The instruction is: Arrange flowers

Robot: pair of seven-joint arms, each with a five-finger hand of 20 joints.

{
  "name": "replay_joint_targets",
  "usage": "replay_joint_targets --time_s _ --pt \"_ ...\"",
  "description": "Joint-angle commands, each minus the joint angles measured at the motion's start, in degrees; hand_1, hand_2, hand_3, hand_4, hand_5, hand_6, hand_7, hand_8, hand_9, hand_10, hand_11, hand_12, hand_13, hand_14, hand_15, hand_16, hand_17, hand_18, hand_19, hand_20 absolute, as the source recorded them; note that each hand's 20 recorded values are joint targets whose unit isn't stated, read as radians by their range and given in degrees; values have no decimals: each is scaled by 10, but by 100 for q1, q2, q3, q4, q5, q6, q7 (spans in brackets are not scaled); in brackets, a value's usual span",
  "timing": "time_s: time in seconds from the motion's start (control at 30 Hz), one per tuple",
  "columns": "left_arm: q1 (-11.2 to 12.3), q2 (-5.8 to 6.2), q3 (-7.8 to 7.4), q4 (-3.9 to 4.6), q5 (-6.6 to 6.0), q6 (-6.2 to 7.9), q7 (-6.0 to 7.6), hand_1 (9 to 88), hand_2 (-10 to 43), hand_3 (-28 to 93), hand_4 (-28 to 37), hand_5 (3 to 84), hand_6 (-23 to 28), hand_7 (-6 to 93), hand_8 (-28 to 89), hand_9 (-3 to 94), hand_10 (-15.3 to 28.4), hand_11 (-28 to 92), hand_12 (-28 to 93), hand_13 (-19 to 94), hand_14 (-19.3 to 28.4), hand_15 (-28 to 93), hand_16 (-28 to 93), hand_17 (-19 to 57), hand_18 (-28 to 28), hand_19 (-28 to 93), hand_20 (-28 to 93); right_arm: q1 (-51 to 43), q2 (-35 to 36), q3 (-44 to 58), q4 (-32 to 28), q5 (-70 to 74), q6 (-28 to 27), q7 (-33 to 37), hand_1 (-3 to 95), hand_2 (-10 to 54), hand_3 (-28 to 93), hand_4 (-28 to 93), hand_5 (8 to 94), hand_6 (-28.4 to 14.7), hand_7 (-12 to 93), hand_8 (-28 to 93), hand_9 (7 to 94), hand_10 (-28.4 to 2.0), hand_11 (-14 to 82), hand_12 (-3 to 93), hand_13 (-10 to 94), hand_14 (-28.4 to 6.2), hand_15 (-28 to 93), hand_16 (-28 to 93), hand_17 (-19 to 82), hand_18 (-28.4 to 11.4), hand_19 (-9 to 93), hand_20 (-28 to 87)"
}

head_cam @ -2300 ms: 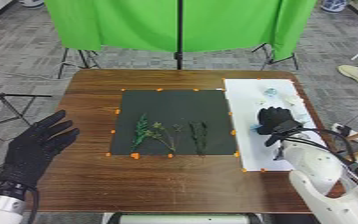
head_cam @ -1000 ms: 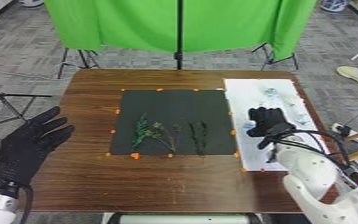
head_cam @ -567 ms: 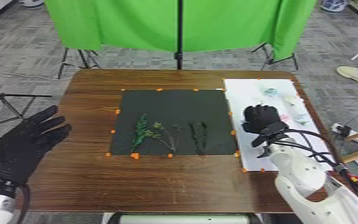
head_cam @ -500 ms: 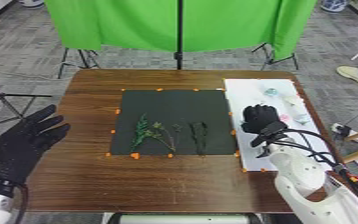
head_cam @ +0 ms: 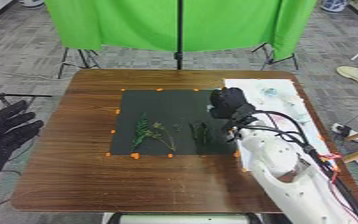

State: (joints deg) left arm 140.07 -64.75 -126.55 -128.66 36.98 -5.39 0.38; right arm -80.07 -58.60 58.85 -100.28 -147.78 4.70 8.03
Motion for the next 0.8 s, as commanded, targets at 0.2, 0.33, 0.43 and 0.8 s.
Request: replay_joint_targets --time_s 0.2,0.33,0.43,0.8 --pt "233 18 -17 10 -18 109 10 248 -46 729 -258 380 23 207 -99 317 123 281 127 273 154 361 -15 -73 220 483 46 1198 -1640 -1098 580 -565 -285 -837 479 -95 858 -283 719 -8 503 -121 865 -28 268 499 784 -39 674 288 409 -181 932 389" --pt "126 137 174 54 -11 228 38 245 -51 736 -260 379 20 210 -100 314 121 282 127 269 147 359 -13 -72 216 480 47 1380 -2204 -1281 1059 -981 -392 -1300 480 -95 853 -283 717 -9 507 -121 861 -29 268 503 781 -38 675 289 406 -179 932 389" --pt "76 160 279 43 -1 139 37 238 -67 758 -267 381 17 215 -102 311 119 285 129 265 140 356 -12 -71 213 476 49 1471 -2381 -1582 1156 -1180 -520 -1337 481 -95 851 -283 717 -9 507 -122 860 -29 267 503 779 -38 676 290 403 -178 931 389" --pt "-468 555 705 194 43 34 -72 212 -95 807 -283 421 -24 268 -128 286 74 335 142 242 78 339 11 -60 181 441 69 1651 -2936 -1866 1907 -2006 -343 -1509 483 -95 852 -283 723 -12 510 -113 865 -30 259 508 774 -40 675 292 399 -178 929 387"
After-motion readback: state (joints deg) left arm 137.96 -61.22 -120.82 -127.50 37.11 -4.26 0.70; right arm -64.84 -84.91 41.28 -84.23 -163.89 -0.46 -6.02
